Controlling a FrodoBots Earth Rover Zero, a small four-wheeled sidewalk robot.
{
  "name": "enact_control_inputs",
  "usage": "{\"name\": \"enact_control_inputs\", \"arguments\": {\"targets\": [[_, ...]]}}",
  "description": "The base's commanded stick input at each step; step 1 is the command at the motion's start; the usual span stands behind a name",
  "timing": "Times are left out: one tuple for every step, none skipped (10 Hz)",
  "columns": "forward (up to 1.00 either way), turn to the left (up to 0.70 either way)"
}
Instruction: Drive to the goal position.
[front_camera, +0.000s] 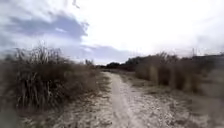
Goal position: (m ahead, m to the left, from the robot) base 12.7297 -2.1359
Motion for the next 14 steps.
{"name": "enact_control_inputs", "arguments": {"targets": [[0.7, -0.09], [0.7, -0.17], [0.7, -0.25], [0.7, -0.33], [0.7, -0.35], [0.7, -0.34], [0.7, -0.26], [0.7, -0.19], [0.7, -0.12], [0.7, -0.04], [0.7, 0.0], [0.7, 0.0], [0.7, 0.0], [0.7, 0.0]]}}
